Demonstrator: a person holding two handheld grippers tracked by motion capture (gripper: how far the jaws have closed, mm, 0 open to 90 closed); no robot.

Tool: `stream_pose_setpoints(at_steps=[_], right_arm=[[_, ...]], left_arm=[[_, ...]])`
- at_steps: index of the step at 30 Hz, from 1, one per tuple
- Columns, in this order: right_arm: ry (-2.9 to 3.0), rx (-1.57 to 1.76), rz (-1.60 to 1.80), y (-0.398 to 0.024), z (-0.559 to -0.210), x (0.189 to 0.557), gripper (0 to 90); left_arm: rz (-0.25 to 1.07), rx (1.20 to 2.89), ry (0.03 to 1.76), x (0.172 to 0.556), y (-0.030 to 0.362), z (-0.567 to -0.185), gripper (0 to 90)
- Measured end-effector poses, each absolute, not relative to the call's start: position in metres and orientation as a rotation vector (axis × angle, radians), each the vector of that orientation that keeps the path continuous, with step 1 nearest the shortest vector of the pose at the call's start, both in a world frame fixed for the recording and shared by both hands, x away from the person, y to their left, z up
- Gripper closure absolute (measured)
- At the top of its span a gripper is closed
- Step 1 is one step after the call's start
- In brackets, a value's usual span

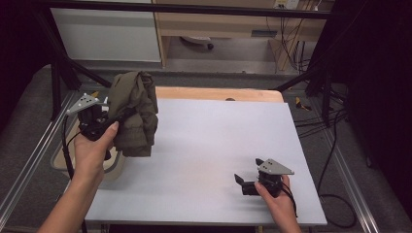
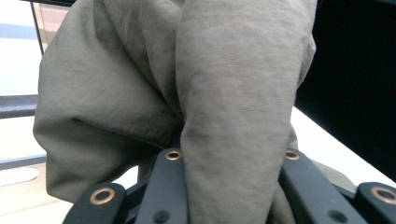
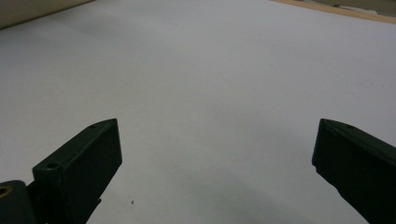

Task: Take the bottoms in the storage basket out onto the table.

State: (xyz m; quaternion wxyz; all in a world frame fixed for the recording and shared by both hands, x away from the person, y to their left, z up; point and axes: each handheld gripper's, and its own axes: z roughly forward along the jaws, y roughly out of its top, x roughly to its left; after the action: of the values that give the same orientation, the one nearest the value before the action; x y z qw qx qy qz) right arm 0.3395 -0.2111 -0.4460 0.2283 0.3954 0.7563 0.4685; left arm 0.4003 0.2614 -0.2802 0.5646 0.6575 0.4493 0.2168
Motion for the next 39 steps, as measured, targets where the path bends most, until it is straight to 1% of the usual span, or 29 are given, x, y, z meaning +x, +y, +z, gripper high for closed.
stream_pose_setpoints(at_steps=[9,20,25,39], right_arm=[[2.068,1.092,1.296,-0.212,-0.445,0.339,2.2],[2.060,1.094,1.296,-0.211,-0.444,0.339,2.4],[2.063,1.093,1.290,-0.210,-0.445,0.339,2.4],[2.058,1.093,1.306,-0.212,-0.444,0.340,2.4]], left_arm=[[0.493,1.551,1.069,0.404,0.254,-0.283,74.3],[0.455,1.524,1.094,0.405,0.255,-0.283,74.3],[0.450,1.578,1.077,0.406,0.244,-0.286,74.3],[0.419,1.623,1.057,0.412,0.215,-0.289,74.1]])
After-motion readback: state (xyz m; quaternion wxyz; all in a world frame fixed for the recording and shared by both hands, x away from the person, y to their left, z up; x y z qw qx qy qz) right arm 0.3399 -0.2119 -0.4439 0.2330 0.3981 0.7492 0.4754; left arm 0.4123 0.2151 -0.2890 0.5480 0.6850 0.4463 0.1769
